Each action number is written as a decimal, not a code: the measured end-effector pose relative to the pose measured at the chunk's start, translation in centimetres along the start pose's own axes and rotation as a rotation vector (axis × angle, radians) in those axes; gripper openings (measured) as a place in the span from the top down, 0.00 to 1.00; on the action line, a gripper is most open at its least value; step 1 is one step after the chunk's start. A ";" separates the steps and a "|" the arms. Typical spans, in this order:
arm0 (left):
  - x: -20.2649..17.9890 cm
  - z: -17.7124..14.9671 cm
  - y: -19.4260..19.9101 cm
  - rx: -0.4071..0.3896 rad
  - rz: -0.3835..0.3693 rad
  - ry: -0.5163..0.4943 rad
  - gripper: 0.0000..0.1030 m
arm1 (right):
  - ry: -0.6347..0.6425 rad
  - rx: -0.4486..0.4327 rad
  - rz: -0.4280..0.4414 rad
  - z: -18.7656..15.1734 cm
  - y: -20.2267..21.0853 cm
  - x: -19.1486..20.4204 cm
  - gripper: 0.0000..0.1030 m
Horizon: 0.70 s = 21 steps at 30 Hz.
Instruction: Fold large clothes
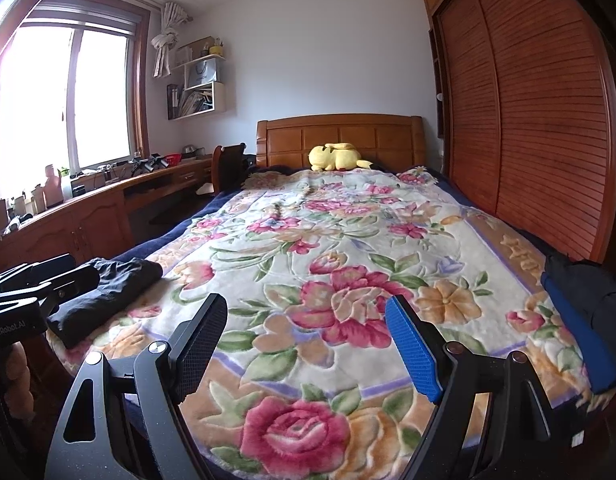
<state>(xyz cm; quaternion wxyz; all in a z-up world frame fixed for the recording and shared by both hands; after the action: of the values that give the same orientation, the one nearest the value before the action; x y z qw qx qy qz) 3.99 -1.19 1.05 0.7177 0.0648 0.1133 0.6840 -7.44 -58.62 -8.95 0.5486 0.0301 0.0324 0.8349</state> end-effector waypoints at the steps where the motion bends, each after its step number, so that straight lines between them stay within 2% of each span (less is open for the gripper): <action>1: 0.1 0.0 0.0 -0.001 0.001 0.000 0.26 | 0.001 -0.001 0.001 0.1 0.0 0.1 0.20; 21: 0.3 0.0 0.2 -0.007 0.009 0.000 0.26 | 0.001 -0.007 -0.002 0.1 0.2 0.2 0.20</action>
<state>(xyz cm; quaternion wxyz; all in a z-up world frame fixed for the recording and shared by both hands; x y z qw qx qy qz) 3.77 -0.88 1.10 0.7150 0.0628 0.1106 0.6875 -7.72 -58.55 -8.83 0.5494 0.0275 0.0296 0.8346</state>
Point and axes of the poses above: each gripper's, at about its wrist camera, not at the fingertips, and y roughly against the way its jaws point, x to its left, z to its top, the point moved 3 cm from there along -y, roughly the way its jaws point, and after that the axes turned 10 degrees about -x, right-handed, at the moved point
